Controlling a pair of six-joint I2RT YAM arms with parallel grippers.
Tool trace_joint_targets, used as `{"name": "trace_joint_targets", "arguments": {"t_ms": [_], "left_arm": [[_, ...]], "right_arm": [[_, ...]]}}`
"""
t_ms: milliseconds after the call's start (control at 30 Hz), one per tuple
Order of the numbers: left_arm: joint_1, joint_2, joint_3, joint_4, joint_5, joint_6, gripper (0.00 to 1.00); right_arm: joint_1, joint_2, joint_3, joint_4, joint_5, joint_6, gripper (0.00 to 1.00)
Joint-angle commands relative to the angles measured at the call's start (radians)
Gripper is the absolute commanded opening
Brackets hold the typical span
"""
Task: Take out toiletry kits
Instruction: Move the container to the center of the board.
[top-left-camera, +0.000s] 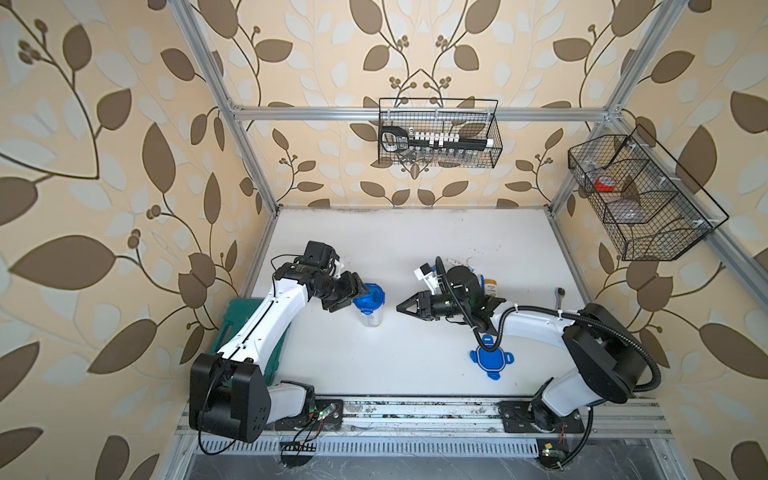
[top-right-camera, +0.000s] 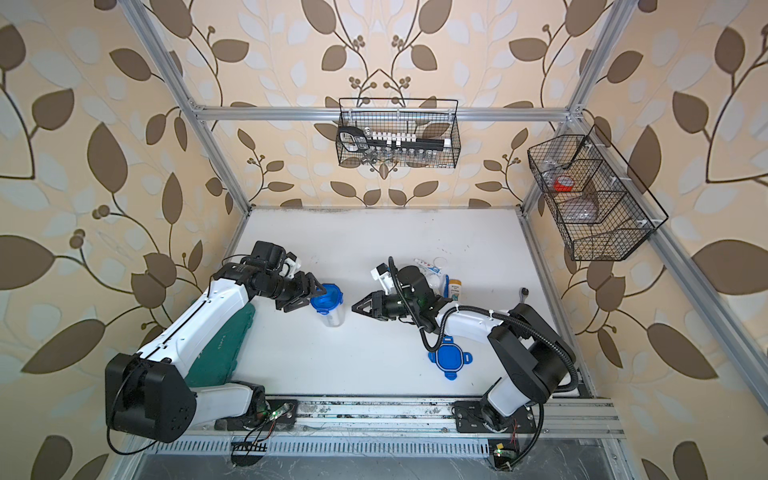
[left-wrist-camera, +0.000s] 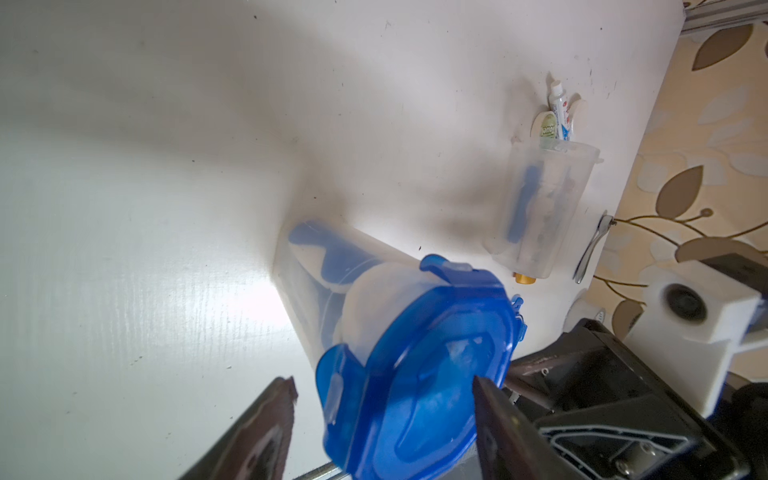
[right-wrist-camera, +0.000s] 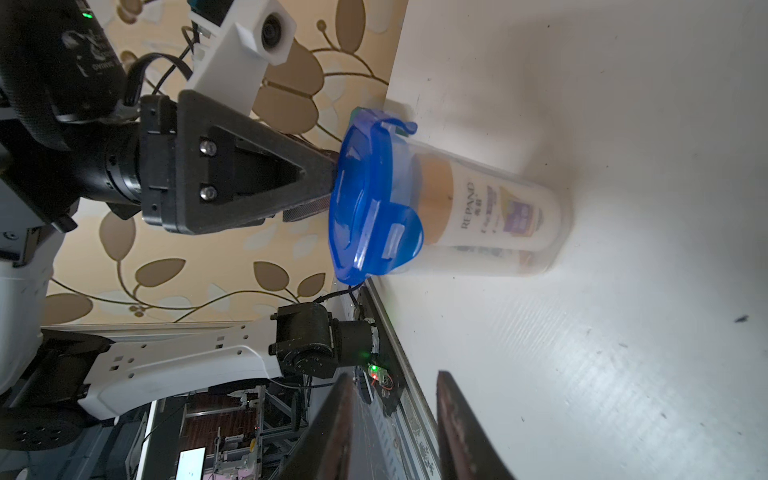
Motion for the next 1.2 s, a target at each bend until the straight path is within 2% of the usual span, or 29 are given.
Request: {"name": "trace_joint_targets", "arguments": {"t_ms": [0,200,367,600,800,833,1000,1167], "left_arm": [[0.004,-0.032,-0.022,0.055,0.080,-0.017,0.69],[0.003,-0.014,-0.062,0.111,0.127,-0.034,0.68],[-0.009,0.009,-0.084,0.179,0.161,-0.081,0.66],[-0.054,0.039,-0.089,0.221,0.142,-0.113,0.64],[-0.055,0.047,-0.099,0.209,0.120,-0.106,0.62],[-0.057,0.052,-0.106,0.224,0.130,-0.114,0.61],[-0.136,0.086,-0.102,0.269,0.111,-0.148,0.60],[-0.197,0.123,-0.107,0.335,0.092,-0.199,0.59]], "right_arm": [[0.039,0.038,0.051,0.021,-0.010,0.004,0.44],[0.060,0.073,0.058,0.078,0.024,0.039,0.56],[0.054,0.091,0.086,0.091,0.029,0.056,0.57],[-0.002,0.116,0.103,0.053,0.056,0.050,0.57],[-0.003,0.119,0.172,-0.098,0.062,-0.047,0.57],[-0.030,0.112,0.167,-0.096,0.061,-0.047,0.57],[-0.090,0.088,0.126,-0.083,0.029,-0.033,0.58],[-0.096,0.109,0.147,-0.107,-0.020,-0.053,0.55]]}}
